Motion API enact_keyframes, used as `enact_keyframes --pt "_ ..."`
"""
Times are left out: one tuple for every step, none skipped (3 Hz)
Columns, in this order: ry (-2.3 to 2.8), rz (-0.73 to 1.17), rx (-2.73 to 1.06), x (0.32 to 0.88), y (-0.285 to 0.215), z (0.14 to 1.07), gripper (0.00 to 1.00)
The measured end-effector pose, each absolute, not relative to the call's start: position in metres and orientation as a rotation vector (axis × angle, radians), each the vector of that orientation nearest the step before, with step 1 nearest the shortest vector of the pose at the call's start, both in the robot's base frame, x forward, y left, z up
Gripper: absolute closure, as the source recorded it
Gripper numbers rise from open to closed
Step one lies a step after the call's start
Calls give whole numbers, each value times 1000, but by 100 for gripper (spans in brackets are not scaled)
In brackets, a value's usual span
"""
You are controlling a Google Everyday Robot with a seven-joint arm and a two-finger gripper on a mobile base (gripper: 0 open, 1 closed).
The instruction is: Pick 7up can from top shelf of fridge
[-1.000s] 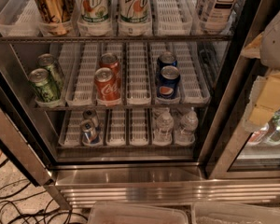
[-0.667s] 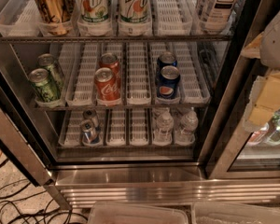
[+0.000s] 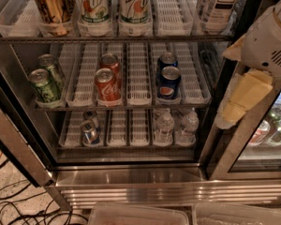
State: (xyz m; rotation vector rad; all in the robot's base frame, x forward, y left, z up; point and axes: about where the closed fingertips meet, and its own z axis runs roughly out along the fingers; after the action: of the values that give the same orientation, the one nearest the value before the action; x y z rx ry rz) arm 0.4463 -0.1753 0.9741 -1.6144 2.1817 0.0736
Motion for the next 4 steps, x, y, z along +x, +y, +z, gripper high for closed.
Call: enact_keyframes --pt "2121 255 -1456 440 -136 978 0" --pt "2062 411 -1273 429 -95 977 0" --pt "1987 508 -1169 414 -58 953 0" --pt "1943 532 -1108 417 -47 949 0"
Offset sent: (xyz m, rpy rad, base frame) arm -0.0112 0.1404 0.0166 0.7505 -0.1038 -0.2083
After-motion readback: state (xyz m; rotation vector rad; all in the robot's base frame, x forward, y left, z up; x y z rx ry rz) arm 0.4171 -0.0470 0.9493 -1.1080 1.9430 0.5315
